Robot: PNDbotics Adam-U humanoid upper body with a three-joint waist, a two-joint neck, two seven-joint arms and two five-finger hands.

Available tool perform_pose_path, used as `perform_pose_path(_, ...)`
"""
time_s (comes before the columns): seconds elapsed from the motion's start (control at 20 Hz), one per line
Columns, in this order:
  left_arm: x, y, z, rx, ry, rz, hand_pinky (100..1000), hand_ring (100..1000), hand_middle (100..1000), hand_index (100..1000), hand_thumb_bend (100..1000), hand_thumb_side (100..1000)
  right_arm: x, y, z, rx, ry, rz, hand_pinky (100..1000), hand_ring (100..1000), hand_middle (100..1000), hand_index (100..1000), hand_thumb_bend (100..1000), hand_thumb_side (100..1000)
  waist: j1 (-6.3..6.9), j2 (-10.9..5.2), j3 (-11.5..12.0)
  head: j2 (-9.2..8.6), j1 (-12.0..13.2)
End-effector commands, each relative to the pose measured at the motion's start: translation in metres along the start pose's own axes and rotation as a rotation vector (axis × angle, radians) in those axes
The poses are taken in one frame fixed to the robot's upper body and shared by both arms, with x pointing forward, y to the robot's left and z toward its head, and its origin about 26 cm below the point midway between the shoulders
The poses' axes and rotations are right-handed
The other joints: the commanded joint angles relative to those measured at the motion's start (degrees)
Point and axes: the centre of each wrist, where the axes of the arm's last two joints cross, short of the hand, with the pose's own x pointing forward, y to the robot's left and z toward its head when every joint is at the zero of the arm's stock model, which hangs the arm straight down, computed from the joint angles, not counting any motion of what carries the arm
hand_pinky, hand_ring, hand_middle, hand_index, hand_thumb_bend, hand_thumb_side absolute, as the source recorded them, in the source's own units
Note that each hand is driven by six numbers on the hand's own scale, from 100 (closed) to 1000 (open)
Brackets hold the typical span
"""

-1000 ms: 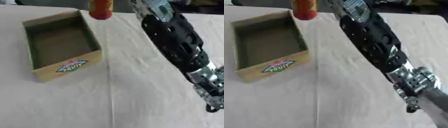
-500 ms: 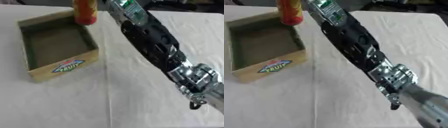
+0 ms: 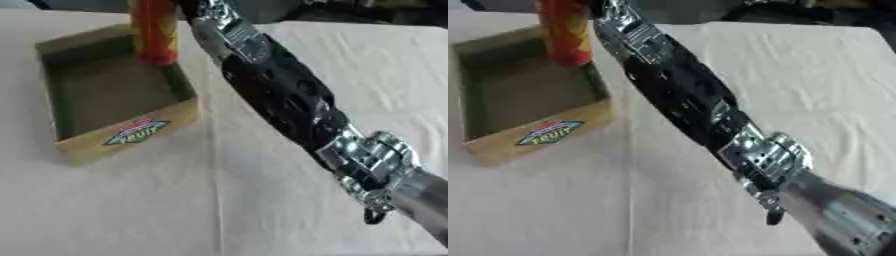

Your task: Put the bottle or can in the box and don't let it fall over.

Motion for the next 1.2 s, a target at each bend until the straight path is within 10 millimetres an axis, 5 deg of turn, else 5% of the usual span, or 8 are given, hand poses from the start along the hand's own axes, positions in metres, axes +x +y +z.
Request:
perform_pose_path(0.05, 0.012, 0.001, -0.004, -0.010, -0.043, -0.018, 686, 963, 829, 769, 468, 339, 0.011, 0.005, -0.006, 0.026, -0.022, -0.010, 795, 166, 100, 156, 100, 100, 0.36, -0.72, 0.20, -0.63, -0.61)
perform_pose_path(0.3, 0.012, 0.002, -0.004, -0.007, -0.046, -0.024, 686, 964, 830, 769, 469, 340, 0.002, 0.005, -0.005, 0.044, 0.003, -0.045, 812, 280, 119, 190, 100, 100, 0.17, -0.39, 0.53, -0.40, -1.20)
perform_pose_path(0.5, 0.012, 0.002, -0.004, -0.004, -0.044, -0.024, 687, 965, 830, 770, 472, 340, 0.002, 0.005, -0.005, 0.080, -0.027, -0.039, 891, 675, 555, 583, 100, 100, 0.05, -0.32, 0.50, -0.60, -1.21)
perform_pose_path(0.55, 0.012, 0.002, -0.004, -0.003, -0.045, -0.024, 687, 965, 830, 770, 474, 340, 0.004, 0.005, -0.005, 0.094, -0.040, -0.024, 949, 836, 765, 781, 231, 100, 0.04, -0.33, 0.50, -0.64, -1.15)
perform_pose_path(0.6, 0.012, 0.002, -0.004, -0.002, -0.045, -0.024, 687, 965, 830, 770, 475, 339, 0.005, 0.005, -0.005, 0.110, -0.057, 0.004, 971, 886, 824, 844, 289, 100, 0.04, -0.33, 0.50, -0.63, -1.07)
perform_pose_path(0.7, 0.011, 0.003, -0.004, 0.001, -0.044, -0.025, 687, 965, 832, 774, 478, 340, 0.008, 0.004, -0.005, 0.141, -0.092, 0.083, 1000, 1000, 988, 1000, 436, 450, 0.02, -0.35, 0.51, -0.63, -1.03)
perform_pose_path(0.85, 0.011, 0.004, -0.003, 0.007, -0.041, -0.026, 687, 966, 833, 776, 480, 339, 0.009, 0.001, -0.005, 0.161, -0.120, 0.206, 1000, 1000, 1000, 1000, 523, 706, -0.01, -0.38, 0.54, -0.47, -1.02)
perform_pose_path(1.2, 0.010, 0.006, -0.002, 0.017, -0.036, -0.031, 686, 967, 833, 779, 481, 339, 0.005, -0.002, -0.005, 0.219, -0.055, 0.304, 1000, 1000, 1000, 1000, 504, 885, -0.10, -0.36, 0.45, -0.30, -0.86)
